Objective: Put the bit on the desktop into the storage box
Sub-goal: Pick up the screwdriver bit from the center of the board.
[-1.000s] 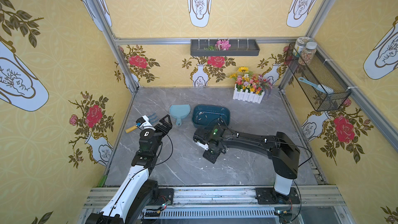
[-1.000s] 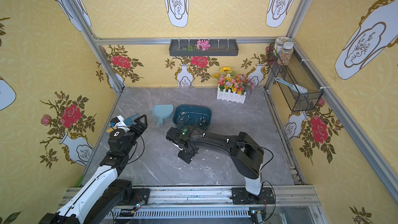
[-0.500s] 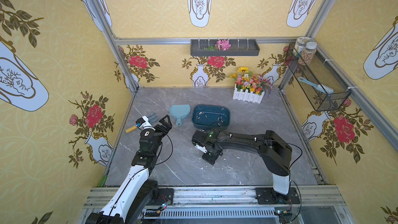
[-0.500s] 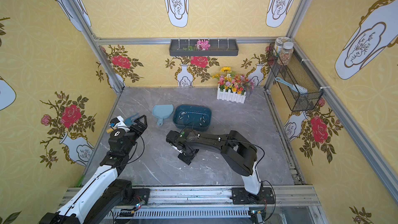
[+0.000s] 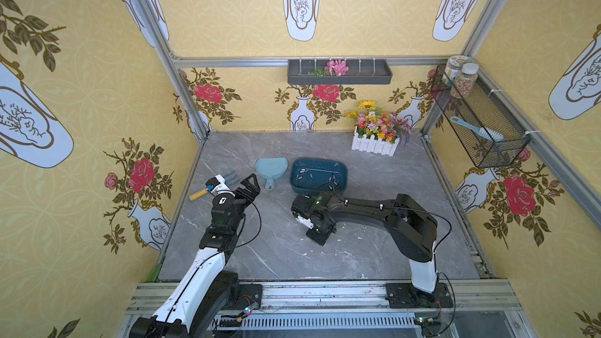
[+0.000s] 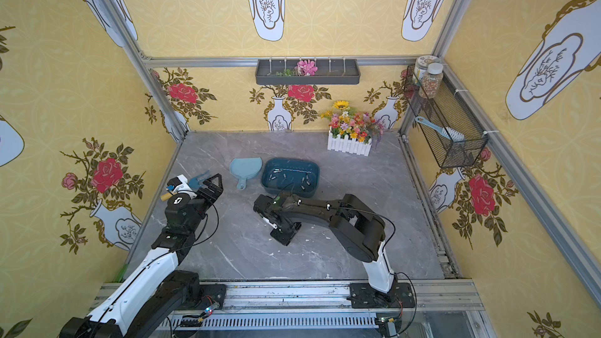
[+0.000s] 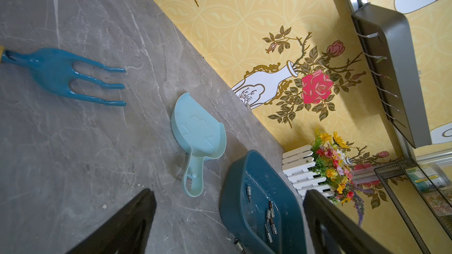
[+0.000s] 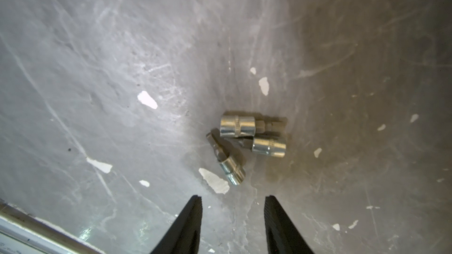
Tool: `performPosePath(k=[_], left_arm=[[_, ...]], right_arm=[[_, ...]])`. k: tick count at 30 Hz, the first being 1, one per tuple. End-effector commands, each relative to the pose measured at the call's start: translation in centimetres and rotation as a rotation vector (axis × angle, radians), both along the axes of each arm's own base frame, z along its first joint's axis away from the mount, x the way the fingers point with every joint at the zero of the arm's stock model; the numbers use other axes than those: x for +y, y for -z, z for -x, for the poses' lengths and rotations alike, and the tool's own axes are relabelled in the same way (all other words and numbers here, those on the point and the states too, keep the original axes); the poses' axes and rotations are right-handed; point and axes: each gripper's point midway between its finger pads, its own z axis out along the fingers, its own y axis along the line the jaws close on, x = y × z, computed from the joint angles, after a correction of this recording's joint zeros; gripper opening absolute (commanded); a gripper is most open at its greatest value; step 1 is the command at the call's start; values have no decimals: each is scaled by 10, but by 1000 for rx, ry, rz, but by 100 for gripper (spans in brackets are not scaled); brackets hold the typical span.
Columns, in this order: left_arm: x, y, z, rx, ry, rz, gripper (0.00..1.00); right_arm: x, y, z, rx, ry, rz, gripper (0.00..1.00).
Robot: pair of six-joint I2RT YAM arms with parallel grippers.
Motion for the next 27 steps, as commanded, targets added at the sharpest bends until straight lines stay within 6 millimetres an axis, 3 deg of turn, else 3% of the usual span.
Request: performPosePath(k=[1,27], left_arm=[[1,-2,-1,-5,-5,-2,100],[2,3,-1,7,-8,-16,100]], right_arm=[[7,2,-3,-4,-6,-16,45],[10,16,-2,31,-5,-3,31]])
